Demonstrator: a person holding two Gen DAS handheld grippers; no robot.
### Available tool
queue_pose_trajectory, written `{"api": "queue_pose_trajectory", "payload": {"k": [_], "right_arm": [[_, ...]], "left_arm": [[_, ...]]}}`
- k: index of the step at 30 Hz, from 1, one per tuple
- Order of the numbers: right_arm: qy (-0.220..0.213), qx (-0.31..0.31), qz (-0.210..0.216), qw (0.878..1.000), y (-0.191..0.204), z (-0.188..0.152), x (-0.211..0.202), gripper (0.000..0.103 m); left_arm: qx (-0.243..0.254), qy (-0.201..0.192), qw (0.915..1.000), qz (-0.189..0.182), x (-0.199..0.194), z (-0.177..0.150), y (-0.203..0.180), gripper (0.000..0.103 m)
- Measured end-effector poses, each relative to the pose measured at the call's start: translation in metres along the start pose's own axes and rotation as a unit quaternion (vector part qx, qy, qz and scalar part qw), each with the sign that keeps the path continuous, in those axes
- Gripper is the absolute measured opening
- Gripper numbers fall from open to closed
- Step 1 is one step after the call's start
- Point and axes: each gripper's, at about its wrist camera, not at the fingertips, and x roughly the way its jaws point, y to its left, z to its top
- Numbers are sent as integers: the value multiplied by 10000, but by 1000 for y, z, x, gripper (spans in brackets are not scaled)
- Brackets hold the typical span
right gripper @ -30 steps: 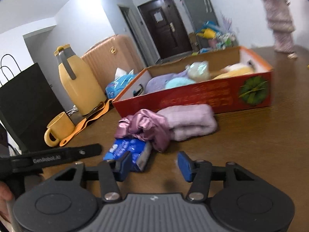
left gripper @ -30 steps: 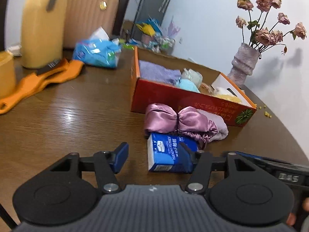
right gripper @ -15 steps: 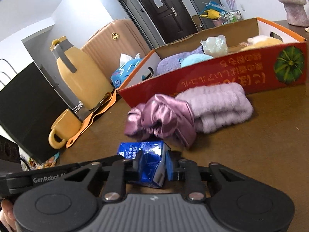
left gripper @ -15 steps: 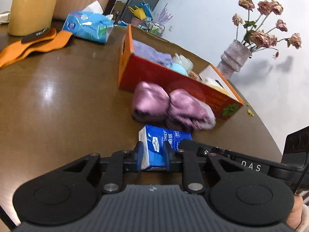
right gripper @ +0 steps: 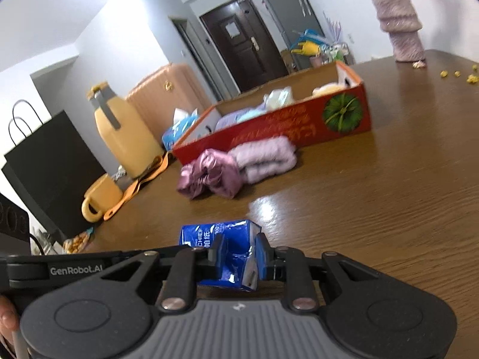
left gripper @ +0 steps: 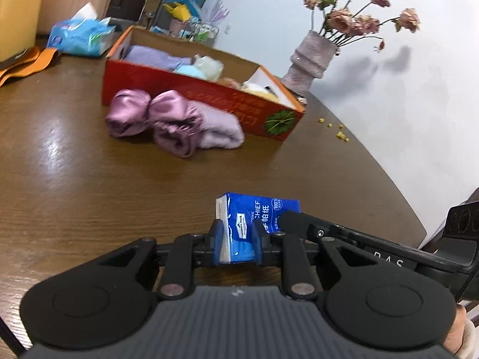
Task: Organize soft objects
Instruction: 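Close both tools on the blue handkerchief packet and lift it, then carry the handkerchief packet into the box and open both tools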
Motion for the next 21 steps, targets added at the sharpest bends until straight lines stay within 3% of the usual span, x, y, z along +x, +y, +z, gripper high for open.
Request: {"api": "queue_pose_trajectory", "payload": {"k": [4, 7, 11, 13, 17, 21], "right_arm": [[-117, 39, 73, 9999, -5, 11, -3, 20], [-352, -269, 71, 9990, 6, 35, -1, 20], [-715, -795, 207, 9941, 27, 95, 22, 20], [-758, -940, 285, 9923, 34, 137, 51, 20], [-466, -935, 254, 9942, 37, 198, 128, 20], [207, -591, 157, 9979, 27, 233, 215, 20]], "left_arm": [[23, -104, 9999, -17, -2, 5, -7, 20], [84, -363, 9993, -85, -4, 27, -11, 20], [386, -1031, 9939, 1, -7, 89, -11, 20], [518, -1179, 9916, 123, 2, 128, -3, 20], [571, -971, 9924, 495, 45, 205, 31, 20], [339, -499, 9943, 875, 100, 246, 73, 20]]}}
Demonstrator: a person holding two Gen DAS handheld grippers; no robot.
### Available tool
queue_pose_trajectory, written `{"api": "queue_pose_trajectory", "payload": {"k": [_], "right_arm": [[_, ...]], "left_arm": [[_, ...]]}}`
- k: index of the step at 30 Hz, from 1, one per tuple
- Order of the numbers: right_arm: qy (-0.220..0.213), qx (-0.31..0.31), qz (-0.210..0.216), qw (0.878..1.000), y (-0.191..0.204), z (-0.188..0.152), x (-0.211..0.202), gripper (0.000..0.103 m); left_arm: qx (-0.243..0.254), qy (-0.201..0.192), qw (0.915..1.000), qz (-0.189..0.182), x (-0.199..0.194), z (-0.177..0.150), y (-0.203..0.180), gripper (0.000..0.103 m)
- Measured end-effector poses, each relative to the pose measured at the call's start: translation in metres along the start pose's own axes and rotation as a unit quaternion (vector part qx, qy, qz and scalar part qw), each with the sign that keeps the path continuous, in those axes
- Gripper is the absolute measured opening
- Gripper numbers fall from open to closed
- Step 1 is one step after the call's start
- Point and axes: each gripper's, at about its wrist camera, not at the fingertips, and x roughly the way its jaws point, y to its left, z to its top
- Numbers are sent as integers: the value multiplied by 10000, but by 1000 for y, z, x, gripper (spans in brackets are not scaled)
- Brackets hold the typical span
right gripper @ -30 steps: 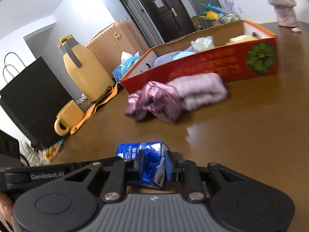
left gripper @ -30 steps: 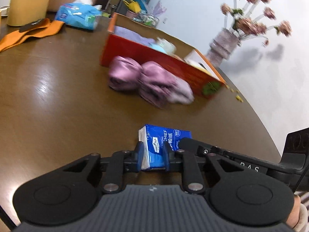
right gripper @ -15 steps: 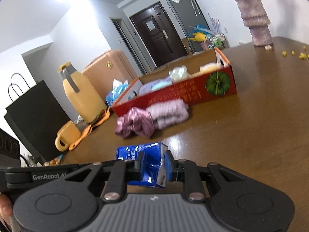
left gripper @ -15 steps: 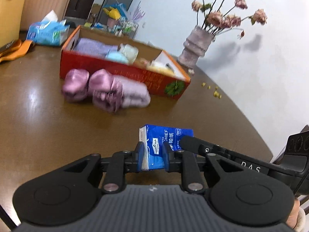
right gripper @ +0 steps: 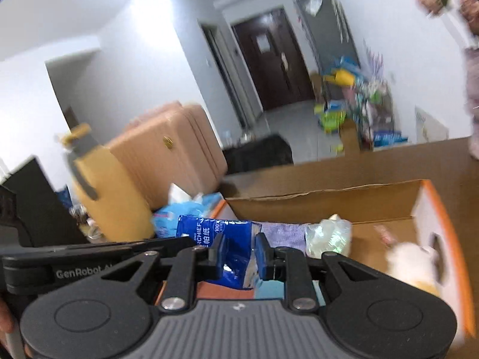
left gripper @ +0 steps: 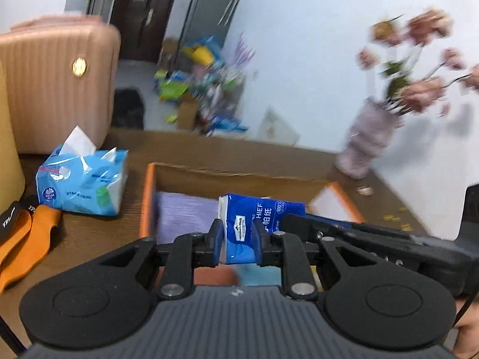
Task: Organize soft objects
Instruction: 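Carry the handkerchief packet into the box and open both tools, then withdraw both tools from the box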
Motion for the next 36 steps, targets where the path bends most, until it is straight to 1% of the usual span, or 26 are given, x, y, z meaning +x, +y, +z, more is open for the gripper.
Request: {"api": "queue_pose_trajectory", "payload": {"k": [3, 6, 7, 8, 9, 10, 12, 14, 16, 19, 21, 22, 23, 24, 26, 27, 28, 29, 30, 31, 32, 33, 34, 36], "right_arm": [[650, 189, 22, 9977, -11, 8, 55, 20], [1122, 67, -174, 9935, -12, 3, 92, 20], [1214, 7, -201, 9924, -12, 0, 98, 19], [1360, -11, -244, 9904, -11, -1, 105, 19], [1417, 0, -231, 9896, -8, -2, 105, 19], [1438, -33, -241, 9893, -7, -1, 106, 17], [1666, -189, -313, 9853, -4, -3, 111, 18], [1663, -243, -302, 9853, -1, -1, 107, 19], [1514, -296, -304, 9876, 2, 1, 90, 19], [1229, -410, -320, 9911, 7, 13, 59, 20], [1004, -493, -406, 9929, 7, 22, 31, 20], [843, -538, -471, 9939, 7, 26, 11, 25], [701, -569, -534, 9945, 6, 29, -6, 28], [549, -621, -618, 9946, 4, 28, -27, 33], [289, -767, -804, 9934, -1, 25, -63, 35], [158, -830, -889, 9925, -4, 22, -80, 37], [-47, -933, -1010, 9905, -6, 16, -102, 43], [-263, -1034, -1119, 9880, -8, 11, -121, 48], [-548, -1142, -1252, 9840, -10, 5, -139, 65], [-841, -1222, -1410, 9788, -11, -2, -155, 83], [-1076, -1275, -1528, 9741, -12, -8, -170, 89], [-1234, -1306, -1607, 9705, -14, -13, -181, 90], [-1382, -1323, -1645, 9676, -15, -20, -192, 89], [-1546, -1297, -1628, 9658, -14, -29, -204, 89]], "left_arm": [[122, 353, 9986, 387, 34, 1, 21, 20], [370, 721, 9953, 527, 54, -9, 31, 20], [465, 791, 9941, 574, 58, -11, 30, 21], [569, 767, 9934, 639, 60, -13, 30, 20], [652, 706, 9930, 682, 59, -15, 29, 20], [691, 715, 9928, 664, 59, -14, 29, 20], [700, 742, 9929, 605, 58, -13, 30, 21], [762, 730, 9926, 607, 52, -13, 29, 23], [762, 637, 9928, 676, 42, -11, 28, 25], [789, 421, 9930, 774, 14, -4, 25, 26], [830, 221, 9926, 864, -10, 3, 21, 30], [871, 92, 9921, 894, -24, 5, 19, 39], [914, -60, 9917, 902, -39, 5, 17, 49], [940, -217, 9912, 901, -54, 3, 16, 51], [981, -404, 9899, 937, -79, -4, 14, 55], [969, -509, 9888, 1017, -92, -9, 14, 57], [965, -642, 9871, 1106, -104, -14, 13, 65], [985, -827, 9846, 1181, -117, -20, 12, 75], [1031, -1074, 9808, 1256, -129, -26, 9, 80], [1053, -1336, 9766, 1317, -140, -33, 7, 89], [1049, -1650, 9707, 1399, -152, -41, 3, 94], [1057, -1820, 9668, 1449, -159, -46, 0, 95], [1084, -1889, 9650, 1460, -165, -51, -5, 95], [1056, -1923, 9653, 1413, -172, -58, -13, 95]]}}
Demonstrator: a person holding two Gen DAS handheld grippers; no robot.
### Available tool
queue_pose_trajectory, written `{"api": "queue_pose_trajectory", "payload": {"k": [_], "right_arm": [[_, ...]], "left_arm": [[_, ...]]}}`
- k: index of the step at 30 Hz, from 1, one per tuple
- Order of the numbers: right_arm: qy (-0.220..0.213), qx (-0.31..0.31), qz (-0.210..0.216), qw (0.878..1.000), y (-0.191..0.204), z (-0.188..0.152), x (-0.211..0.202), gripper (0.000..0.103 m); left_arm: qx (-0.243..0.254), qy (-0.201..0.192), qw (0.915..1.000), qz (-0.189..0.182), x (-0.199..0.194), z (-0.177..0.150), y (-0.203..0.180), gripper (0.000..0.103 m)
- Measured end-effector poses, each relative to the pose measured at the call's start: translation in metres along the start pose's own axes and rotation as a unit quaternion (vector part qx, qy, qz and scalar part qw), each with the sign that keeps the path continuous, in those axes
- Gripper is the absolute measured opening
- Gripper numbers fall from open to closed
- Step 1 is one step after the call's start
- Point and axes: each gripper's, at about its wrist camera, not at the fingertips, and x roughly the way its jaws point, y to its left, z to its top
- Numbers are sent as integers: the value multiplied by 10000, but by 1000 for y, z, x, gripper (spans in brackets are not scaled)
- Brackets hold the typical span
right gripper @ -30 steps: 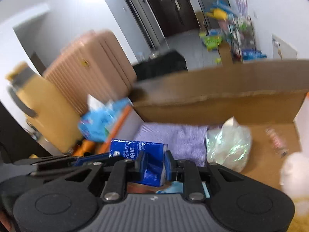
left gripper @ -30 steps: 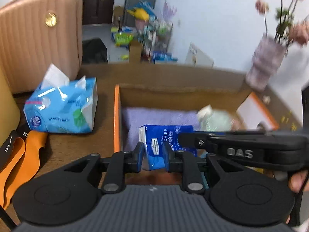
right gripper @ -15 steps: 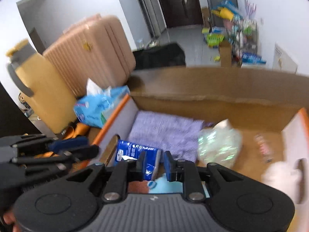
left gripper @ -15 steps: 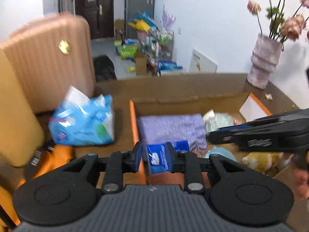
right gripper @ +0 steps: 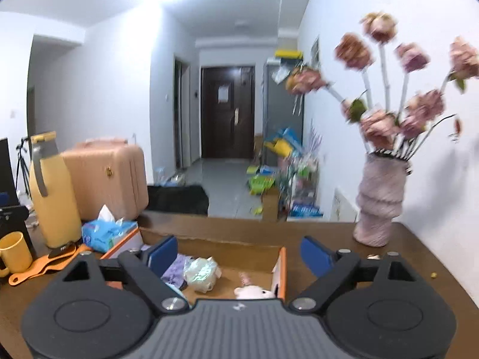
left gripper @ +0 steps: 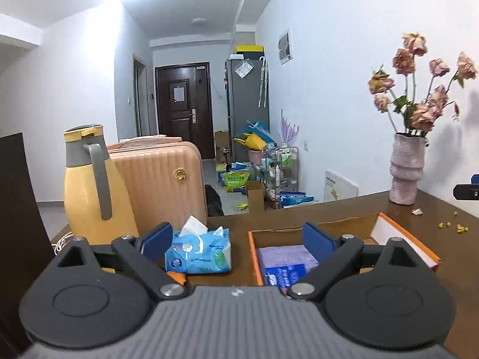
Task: Organize soft objects
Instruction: 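Withdraw both tools from the box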
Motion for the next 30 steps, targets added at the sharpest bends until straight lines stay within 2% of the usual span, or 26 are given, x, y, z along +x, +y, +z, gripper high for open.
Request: {"api": "queue_pose_trajectory", "payload": {"k": [6, 10, 18, 22, 25, 30], "right_arm": [[-190, -70, -38, 9998, 5, -4, -30, 89], [-328, -66, -71, 9994, 16, -14, -51, 89], [-368, -113, 335, 9987, 48, -88, -117, 89], [-331, 153, 526, 9980, 59, -131, -146, 89], [-38, 358, 649, 9972, 62, -149, -144, 89], [230, 426, 619, 9969, 71, -151, -117, 89]], "left_arm": [[-145, -113, 9998, 8, -22, 0, -12, 97], [-173, -111, 9997, 122, -46, -17, -16, 98], [38, -42, 9998, -168, -108, -89, -38, 101], [-268, 18, 9992, -288, -134, -121, -34, 101], [-336, 198, 9984, -415, -130, -127, -32, 101], [-422, 330, 9977, -409, -98, -126, -27, 101]]}}
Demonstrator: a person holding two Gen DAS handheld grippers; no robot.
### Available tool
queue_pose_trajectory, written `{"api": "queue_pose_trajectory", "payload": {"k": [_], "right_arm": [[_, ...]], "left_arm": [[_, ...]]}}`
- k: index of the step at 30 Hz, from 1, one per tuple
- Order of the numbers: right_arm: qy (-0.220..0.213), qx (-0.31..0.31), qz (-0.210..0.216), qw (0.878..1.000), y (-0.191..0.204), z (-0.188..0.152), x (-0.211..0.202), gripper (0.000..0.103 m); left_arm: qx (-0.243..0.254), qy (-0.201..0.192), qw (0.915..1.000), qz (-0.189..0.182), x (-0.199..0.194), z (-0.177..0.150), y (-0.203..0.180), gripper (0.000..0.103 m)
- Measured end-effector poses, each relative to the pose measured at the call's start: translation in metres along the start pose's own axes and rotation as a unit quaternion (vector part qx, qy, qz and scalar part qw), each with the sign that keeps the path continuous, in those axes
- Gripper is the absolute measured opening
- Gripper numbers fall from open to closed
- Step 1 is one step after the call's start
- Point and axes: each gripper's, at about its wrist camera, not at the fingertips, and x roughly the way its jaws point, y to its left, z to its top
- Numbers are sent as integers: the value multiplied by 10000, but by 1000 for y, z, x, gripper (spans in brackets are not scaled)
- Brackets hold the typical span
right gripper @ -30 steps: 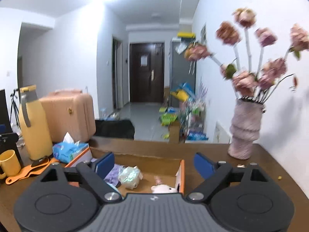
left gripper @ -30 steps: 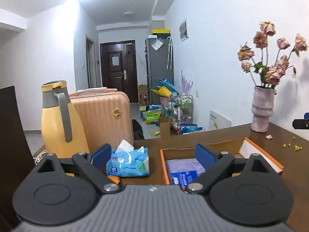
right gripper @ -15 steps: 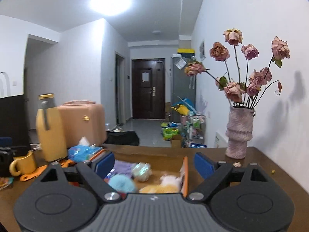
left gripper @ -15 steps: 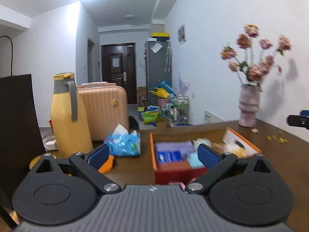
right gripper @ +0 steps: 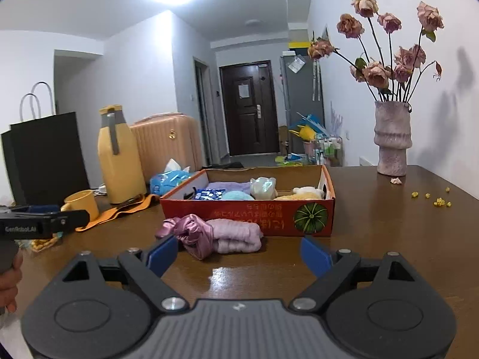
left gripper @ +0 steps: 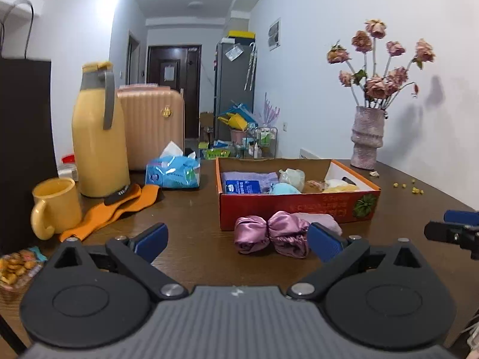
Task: Organize soft objects
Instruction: 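Withdraw both tools from the box, then close both tools on the pink satin item and lift it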
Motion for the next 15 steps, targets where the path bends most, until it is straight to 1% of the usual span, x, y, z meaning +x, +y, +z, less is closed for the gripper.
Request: {"api": "queue_pose_trajectory", "payload": {"k": [3, 5, 6, 7, 9, 11, 12, 13, 14, 15], "right_arm": [[138, 19, 206, 9997, 5, 3, 25, 89], [240, -102, 285, 9993, 12, 7, 53, 84], [294, -167, 312, 9989, 16, 9, 65, 78], [334, -226, 375, 9985, 21, 12, 80, 71], [388, -290, 597, 9970, 29, 16, 108, 65], [569, -203, 836, 9947, 32, 19, 141, 64], [689, -113, 906, 9934, 32, 19, 154, 55], [855, 4, 987, 9914, 32, 17, 169, 37], [1009, 69, 1082, 9890, 32, 15, 179, 30], [1092, 75, 1143, 9874, 33, 11, 185, 26]], "left_arm": [[-149, 255, 9994, -190, 35, 6, 10, 101], [-269, 498, 9978, -347, 66, 16, 19, 96], [-394, 649, 9962, -417, 85, 22, 24, 94], [-508, 807, 9943, -482, 102, 26, 27, 90], [-754, 1152, 9883, -656, 136, 30, 34, 82], [-942, 1602, 9790, -832, 170, 30, 38, 66], [-1022, 1767, 9752, -857, 183, 28, 38, 60], [-1073, 1903, 9719, -879, 193, 24, 39, 52], [-1175, 1971, 9688, -934, 200, 21, 42, 44], [-1340, 1969, 9655, -1050, 202, 17, 46, 35]]}}
